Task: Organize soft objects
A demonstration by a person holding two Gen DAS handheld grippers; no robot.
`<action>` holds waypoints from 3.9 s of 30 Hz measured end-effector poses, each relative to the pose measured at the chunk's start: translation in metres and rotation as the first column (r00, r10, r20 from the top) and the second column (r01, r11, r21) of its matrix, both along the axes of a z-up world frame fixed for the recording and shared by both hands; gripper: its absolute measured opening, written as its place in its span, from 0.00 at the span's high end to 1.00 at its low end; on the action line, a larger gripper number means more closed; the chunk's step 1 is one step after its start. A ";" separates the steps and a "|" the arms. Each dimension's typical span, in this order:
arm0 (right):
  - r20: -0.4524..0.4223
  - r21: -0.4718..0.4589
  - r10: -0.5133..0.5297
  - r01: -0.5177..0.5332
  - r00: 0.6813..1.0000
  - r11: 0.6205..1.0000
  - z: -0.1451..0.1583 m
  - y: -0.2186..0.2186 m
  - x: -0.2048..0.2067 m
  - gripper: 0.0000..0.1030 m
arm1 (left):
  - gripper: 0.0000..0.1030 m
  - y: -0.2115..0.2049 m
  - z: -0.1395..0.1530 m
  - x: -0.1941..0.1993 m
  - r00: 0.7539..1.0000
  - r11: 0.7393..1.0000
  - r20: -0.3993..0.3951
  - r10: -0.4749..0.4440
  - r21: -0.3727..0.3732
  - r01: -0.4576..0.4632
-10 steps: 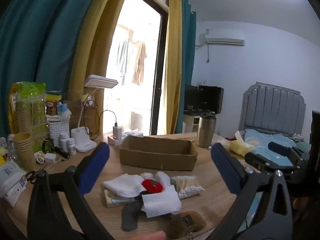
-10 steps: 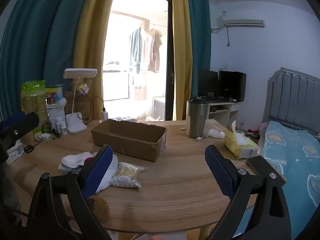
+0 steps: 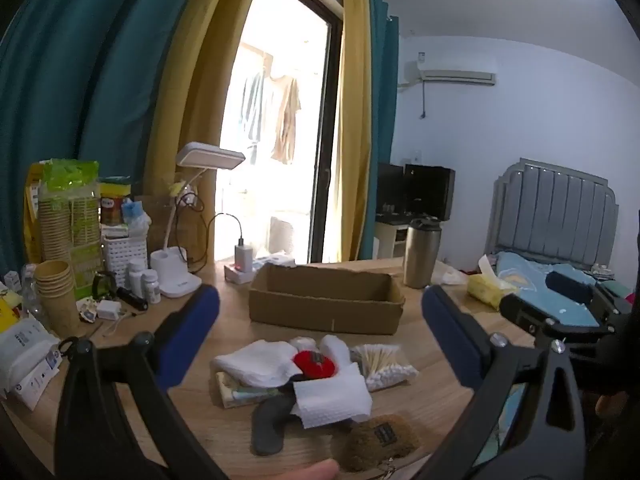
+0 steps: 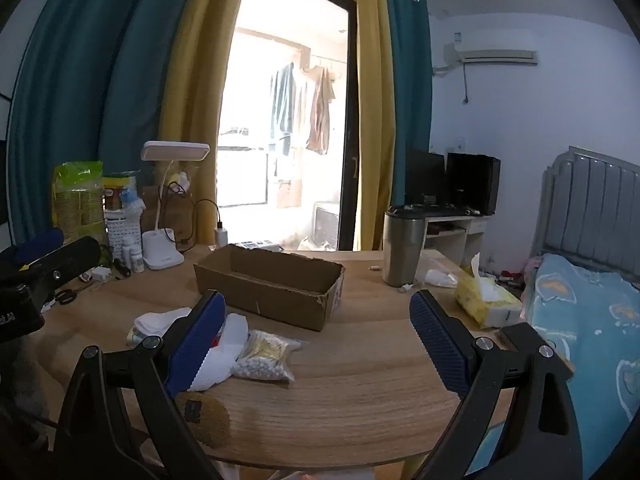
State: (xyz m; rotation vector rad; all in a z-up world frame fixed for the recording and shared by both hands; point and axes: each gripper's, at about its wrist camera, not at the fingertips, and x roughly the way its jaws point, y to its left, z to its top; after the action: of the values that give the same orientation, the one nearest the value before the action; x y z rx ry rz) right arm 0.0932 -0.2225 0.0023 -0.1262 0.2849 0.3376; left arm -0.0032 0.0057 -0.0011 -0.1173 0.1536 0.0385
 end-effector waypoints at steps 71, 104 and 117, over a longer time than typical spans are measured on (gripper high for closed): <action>0.051 0.067 -0.043 0.040 0.998 0.997 0.004 -0.015 -0.008 0.07 | 0.01 0.006 -0.010 0.010 0.997 1.000 -0.072 0.031 0.004 -0.031; -0.087 0.008 0.060 -0.059 0.994 0.998 -0.035 0.023 0.013 0.07 | 0.01 0.021 -0.039 0.015 0.986 0.999 -0.163 0.046 -0.005 -0.047; -0.251 -0.052 0.192 -0.211 0.949 0.976 -0.079 0.059 0.023 0.07 | 0.01 0.030 -0.077 0.017 0.964 0.998 -0.258 0.060 0.037 -0.053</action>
State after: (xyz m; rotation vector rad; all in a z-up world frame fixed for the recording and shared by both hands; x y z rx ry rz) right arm 0.1164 -0.1637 -0.0764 -0.1924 0.5328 0.5476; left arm 0.0142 0.0354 -0.0782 -0.0862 0.4115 0.1134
